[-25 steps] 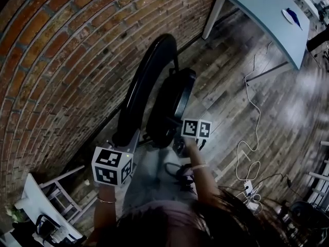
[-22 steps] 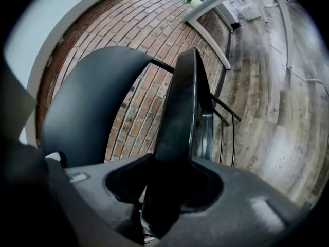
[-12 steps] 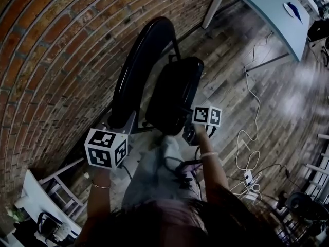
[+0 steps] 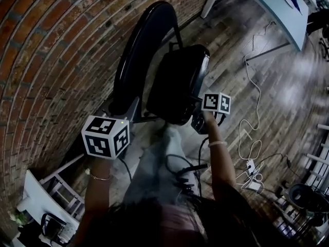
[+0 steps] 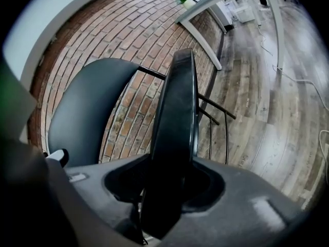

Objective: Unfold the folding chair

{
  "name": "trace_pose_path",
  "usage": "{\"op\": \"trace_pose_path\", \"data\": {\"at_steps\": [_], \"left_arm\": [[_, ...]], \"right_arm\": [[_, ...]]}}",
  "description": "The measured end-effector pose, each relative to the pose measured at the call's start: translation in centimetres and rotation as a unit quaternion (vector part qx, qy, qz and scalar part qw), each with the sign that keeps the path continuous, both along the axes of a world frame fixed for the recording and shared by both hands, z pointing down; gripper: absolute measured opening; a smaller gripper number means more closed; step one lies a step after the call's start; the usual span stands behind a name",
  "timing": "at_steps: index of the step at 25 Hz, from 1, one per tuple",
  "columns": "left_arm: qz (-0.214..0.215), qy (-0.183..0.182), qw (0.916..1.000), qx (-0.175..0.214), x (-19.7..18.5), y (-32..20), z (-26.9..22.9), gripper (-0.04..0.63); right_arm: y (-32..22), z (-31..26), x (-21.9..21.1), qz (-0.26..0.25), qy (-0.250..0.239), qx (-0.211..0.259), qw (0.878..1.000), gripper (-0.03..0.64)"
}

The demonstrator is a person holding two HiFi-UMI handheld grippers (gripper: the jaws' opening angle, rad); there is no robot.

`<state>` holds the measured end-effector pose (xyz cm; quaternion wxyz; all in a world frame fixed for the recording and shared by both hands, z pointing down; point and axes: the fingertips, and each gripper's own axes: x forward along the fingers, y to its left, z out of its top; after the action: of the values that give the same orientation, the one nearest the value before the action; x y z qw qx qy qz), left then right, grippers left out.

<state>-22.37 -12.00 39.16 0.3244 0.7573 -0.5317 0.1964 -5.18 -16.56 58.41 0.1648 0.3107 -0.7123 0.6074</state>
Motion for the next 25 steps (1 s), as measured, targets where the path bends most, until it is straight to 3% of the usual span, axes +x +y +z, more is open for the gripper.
{"op": "trace_pose_path", "data": {"at_steps": [14,25], "left_arm": [[-0.005,0.004,1.0000,0.007,-1.5,-0.4,0.4,0.078],[-0.014,0.002,0.9997,0.019,-0.3,0.0,1.1,0.075]], "right_arm": [[-0.2,0.3,0.3,0.003,0.001,0.013,1.000,0.173],[0.9,2.0,4.4,0.002,-0.027,-0.013,1.000,0.176]]}}
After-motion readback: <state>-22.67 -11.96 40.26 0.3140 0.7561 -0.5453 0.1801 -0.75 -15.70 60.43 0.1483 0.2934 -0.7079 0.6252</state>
